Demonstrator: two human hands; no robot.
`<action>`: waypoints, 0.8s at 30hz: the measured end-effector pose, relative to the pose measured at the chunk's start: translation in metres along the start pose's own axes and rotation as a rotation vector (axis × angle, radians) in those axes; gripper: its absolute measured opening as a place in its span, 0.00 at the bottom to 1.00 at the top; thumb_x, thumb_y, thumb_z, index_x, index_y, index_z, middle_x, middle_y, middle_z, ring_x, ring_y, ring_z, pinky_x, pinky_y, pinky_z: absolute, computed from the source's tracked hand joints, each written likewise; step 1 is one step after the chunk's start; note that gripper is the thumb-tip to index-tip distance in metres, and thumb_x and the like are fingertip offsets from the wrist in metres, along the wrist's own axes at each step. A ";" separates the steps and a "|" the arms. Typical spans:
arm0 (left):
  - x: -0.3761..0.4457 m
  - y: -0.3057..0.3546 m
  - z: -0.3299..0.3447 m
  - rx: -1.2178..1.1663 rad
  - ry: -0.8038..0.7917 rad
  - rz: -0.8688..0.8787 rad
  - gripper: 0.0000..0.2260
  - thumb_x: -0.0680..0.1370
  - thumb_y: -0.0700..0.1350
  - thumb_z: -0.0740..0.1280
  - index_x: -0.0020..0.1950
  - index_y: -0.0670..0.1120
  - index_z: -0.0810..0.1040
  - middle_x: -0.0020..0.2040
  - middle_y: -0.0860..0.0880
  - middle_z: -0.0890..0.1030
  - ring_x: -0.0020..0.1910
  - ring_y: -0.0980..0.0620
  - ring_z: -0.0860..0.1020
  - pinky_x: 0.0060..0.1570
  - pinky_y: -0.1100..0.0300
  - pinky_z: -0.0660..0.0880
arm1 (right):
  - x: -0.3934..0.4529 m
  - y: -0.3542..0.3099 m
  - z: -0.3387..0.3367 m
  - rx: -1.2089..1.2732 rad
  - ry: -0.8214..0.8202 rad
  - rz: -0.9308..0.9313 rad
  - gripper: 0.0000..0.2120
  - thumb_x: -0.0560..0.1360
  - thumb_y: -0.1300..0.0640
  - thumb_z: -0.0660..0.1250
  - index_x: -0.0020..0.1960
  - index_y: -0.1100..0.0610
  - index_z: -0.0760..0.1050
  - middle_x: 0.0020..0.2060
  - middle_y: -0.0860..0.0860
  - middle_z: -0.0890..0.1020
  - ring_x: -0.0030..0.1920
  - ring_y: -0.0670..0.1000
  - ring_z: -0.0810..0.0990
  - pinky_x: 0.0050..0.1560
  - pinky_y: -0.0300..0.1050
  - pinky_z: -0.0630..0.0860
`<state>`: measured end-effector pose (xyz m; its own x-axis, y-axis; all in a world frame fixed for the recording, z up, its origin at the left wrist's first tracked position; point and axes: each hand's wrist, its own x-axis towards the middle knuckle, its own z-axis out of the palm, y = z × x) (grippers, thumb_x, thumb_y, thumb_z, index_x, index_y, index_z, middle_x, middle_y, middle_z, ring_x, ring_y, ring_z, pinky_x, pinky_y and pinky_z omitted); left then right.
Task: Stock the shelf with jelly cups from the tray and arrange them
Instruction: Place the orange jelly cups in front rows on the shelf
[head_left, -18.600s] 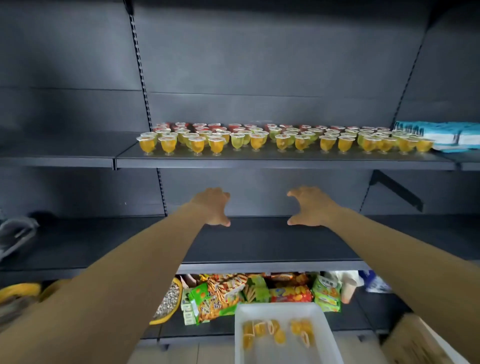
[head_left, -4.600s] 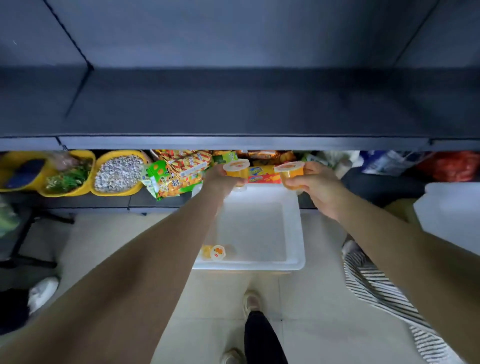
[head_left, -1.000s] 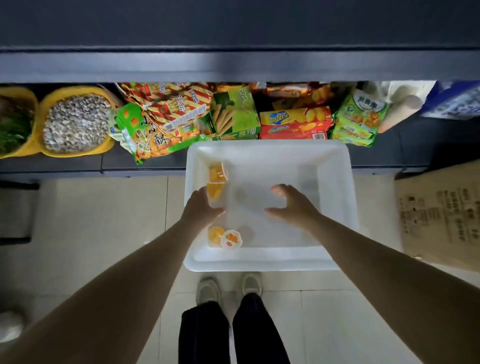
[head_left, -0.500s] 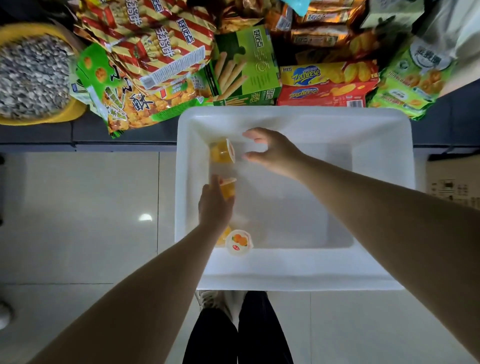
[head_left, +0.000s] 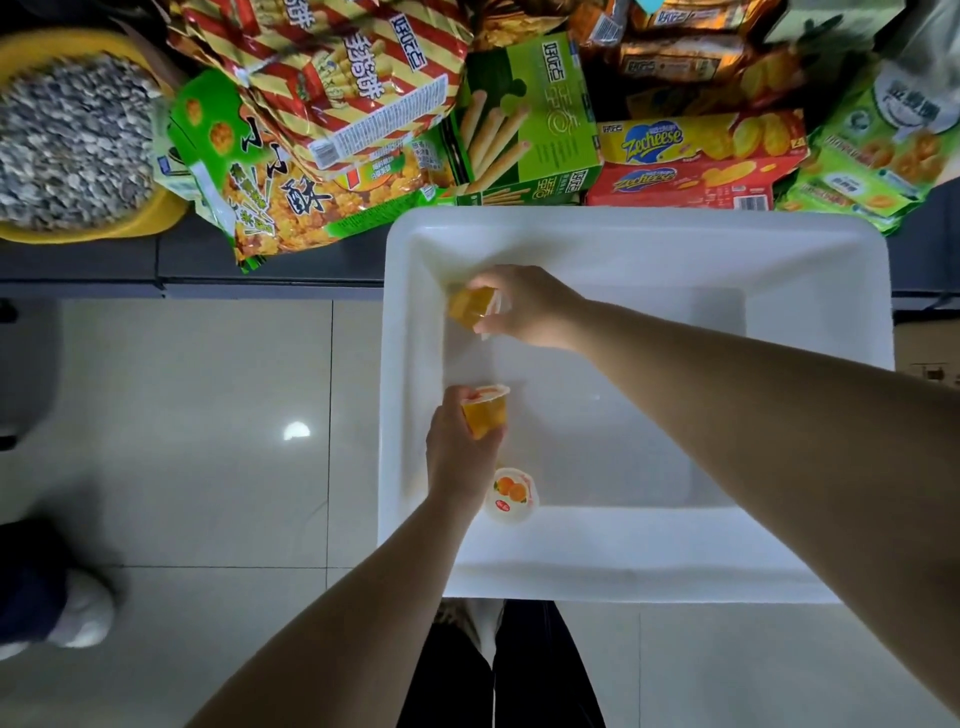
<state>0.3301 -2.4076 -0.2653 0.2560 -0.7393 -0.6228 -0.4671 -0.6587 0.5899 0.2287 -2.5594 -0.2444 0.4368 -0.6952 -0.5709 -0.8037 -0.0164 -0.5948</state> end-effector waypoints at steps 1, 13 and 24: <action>0.000 0.000 0.000 -0.009 0.000 0.002 0.18 0.74 0.49 0.70 0.61 0.50 0.70 0.54 0.50 0.78 0.50 0.52 0.75 0.45 0.62 0.73 | -0.001 0.002 0.001 0.019 0.011 0.018 0.27 0.74 0.55 0.71 0.70 0.57 0.68 0.65 0.55 0.74 0.63 0.53 0.73 0.58 0.42 0.68; -0.001 0.005 -0.003 -0.044 0.014 0.020 0.16 0.74 0.50 0.70 0.59 0.51 0.71 0.50 0.54 0.76 0.47 0.56 0.73 0.37 0.74 0.66 | 0.013 -0.008 0.013 0.076 -0.005 0.207 0.19 0.69 0.55 0.74 0.55 0.60 0.72 0.46 0.53 0.72 0.46 0.52 0.71 0.30 0.37 0.61; -0.010 0.037 -0.022 -0.293 -0.063 -0.065 0.27 0.69 0.42 0.75 0.63 0.49 0.66 0.51 0.49 0.77 0.48 0.50 0.77 0.44 0.63 0.75 | -0.048 0.021 -0.026 0.647 0.159 0.423 0.17 0.69 0.61 0.75 0.56 0.60 0.78 0.46 0.56 0.79 0.47 0.52 0.76 0.50 0.44 0.73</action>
<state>0.3286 -2.4276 -0.2261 0.2202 -0.6902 -0.6893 -0.1852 -0.7234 0.6651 0.1801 -2.5455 -0.2146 0.0442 -0.6446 -0.7633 -0.4724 0.6597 -0.5845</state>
